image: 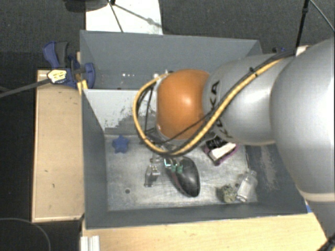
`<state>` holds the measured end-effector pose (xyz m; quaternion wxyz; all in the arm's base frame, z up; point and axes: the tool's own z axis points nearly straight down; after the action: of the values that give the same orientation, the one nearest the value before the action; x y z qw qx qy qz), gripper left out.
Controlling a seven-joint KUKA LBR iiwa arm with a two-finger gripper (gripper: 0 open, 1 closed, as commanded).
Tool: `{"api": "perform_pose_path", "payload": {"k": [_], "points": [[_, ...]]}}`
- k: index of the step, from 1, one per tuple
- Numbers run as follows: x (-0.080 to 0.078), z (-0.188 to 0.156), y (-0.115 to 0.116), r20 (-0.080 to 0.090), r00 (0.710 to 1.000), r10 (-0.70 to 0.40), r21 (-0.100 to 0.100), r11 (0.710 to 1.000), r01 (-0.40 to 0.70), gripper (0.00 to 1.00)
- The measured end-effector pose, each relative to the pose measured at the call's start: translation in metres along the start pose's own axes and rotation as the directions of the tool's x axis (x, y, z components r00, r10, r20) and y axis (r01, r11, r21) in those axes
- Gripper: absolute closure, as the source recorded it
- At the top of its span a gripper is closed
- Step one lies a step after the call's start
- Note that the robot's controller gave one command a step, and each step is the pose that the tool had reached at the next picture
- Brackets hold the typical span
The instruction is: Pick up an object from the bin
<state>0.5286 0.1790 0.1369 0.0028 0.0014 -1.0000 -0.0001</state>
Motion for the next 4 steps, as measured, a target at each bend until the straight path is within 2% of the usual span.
{"api": "perform_pose_path", "payload": {"k": [1, 2, 3, 4], "points": [[0.035, 0.040, -0.063, 0.000, 1.000, -0.015, 0.004, 1.000, 0.015, 0.00], [0.008, 0.057, -0.144, 0.009, 1.000, -0.019, 0.003, 1.000, 0.019, 0.00], [0.008, 0.057, -0.138, 0.009, 1.000, -0.021, -0.001, 1.000, 0.021, 1.00], [-0.006, -0.076, -0.159, 0.017, 0.989, -0.145, 0.003, 0.989, 0.145, 1.00]]}}
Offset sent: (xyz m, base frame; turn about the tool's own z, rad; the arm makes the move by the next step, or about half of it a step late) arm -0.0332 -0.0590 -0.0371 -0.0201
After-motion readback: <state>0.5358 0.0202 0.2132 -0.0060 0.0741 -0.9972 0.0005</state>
